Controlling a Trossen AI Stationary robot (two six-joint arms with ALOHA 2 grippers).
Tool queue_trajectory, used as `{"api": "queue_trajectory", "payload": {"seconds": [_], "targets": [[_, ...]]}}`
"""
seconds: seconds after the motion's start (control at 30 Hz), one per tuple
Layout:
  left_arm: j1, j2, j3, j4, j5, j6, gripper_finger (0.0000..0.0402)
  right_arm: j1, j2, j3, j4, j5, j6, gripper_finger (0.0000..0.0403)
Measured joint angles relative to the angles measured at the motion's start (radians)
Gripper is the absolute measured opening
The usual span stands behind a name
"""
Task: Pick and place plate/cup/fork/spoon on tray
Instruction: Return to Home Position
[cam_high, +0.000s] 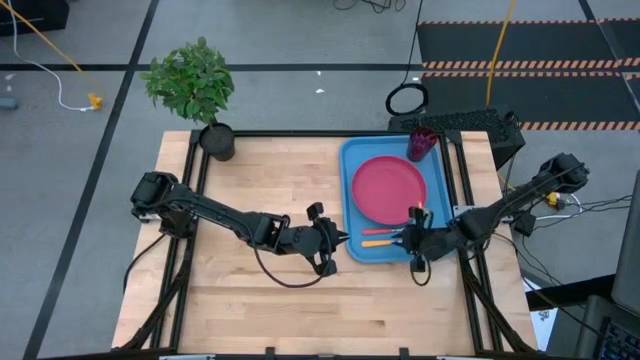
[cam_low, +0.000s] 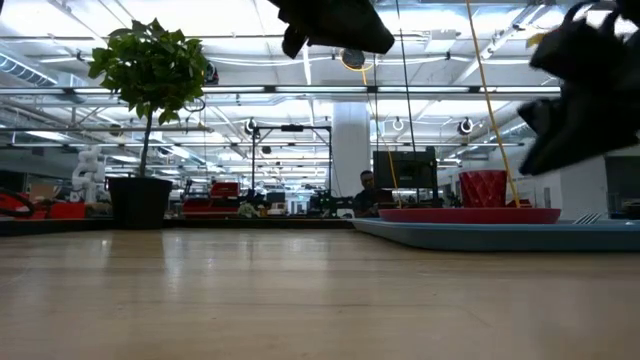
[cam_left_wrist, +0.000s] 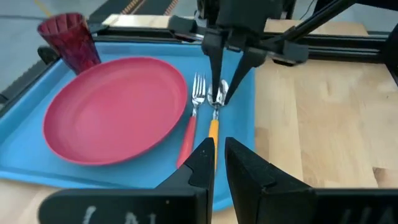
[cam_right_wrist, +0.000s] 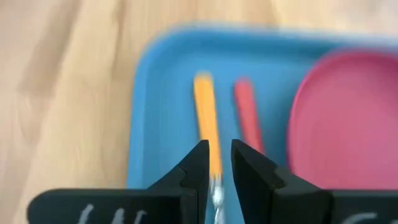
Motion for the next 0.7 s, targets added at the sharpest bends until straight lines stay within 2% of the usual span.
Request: {"api": "queue_trajectory", "payload": {"seconds": [0.17,0.37,0.57,0.7], "targets": [[0.012,-0.042,0.0,0.004,-0.016,0.047,0.004,-0.006,-0.078,0.0,0.099,0.005,-0.148,0.0056],[0.016,-0.094,0.0,-0.009,-0.019,0.132,0.004,-0.007,-0.187,0.0,0.138,0.009,-0.294,0.0005],[0.051,-0.105,0.0,-0.081,-0.044,0.158,0.004,-0.042,-0.293,0.0,0.137,0.004,-0.395,0.0002],[0.091,-0.105,-0.009,-0.105,-0.045,0.136,0.004,-0.08,-0.337,0.0,0.129,-0.074,-0.461,0.0002]]}}
